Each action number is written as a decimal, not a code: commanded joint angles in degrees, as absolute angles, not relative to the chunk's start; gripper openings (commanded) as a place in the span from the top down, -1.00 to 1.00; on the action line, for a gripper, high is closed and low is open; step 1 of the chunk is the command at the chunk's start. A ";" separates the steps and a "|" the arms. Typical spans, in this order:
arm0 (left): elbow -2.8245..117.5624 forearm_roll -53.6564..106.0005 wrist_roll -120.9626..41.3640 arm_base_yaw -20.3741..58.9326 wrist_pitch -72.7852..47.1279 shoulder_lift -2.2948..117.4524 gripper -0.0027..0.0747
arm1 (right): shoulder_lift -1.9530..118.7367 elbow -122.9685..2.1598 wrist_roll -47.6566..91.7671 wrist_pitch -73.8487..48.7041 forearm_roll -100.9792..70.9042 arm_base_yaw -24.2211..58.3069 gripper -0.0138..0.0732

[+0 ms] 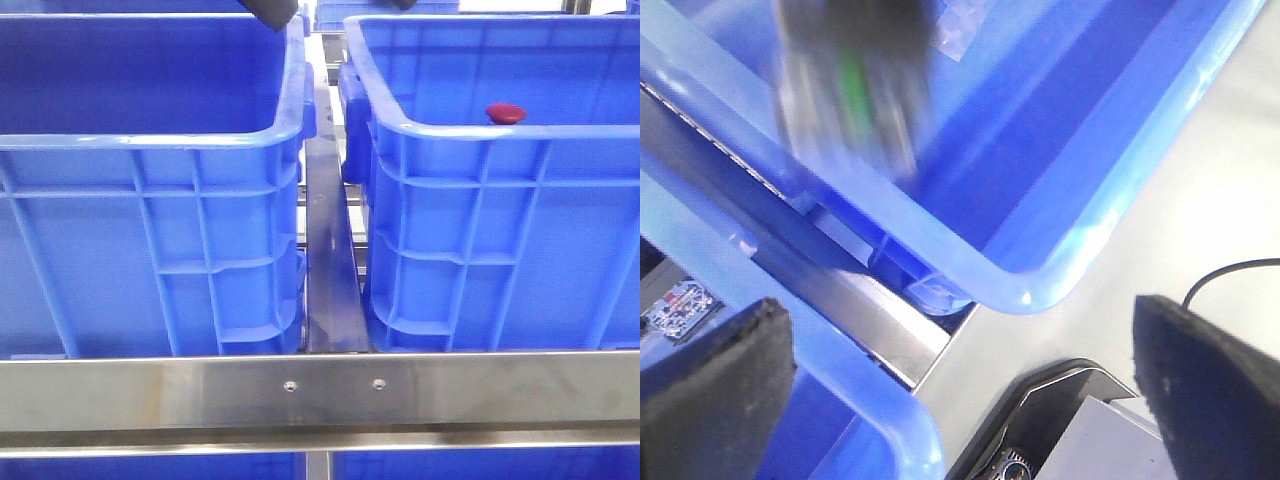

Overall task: Pick red and yellow buttons and place in box
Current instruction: 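Carry the yellow button with the right gripper beside the red button and release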

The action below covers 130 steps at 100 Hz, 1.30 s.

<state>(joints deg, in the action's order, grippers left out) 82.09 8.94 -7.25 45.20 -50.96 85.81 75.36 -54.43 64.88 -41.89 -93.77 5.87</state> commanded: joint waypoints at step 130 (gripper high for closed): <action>83.99 10.23 -7.21 45.46 -47.48 83.29 -0.71 | 100.24 -70.34 90.72 2.09 -96.43 -2.07 0.12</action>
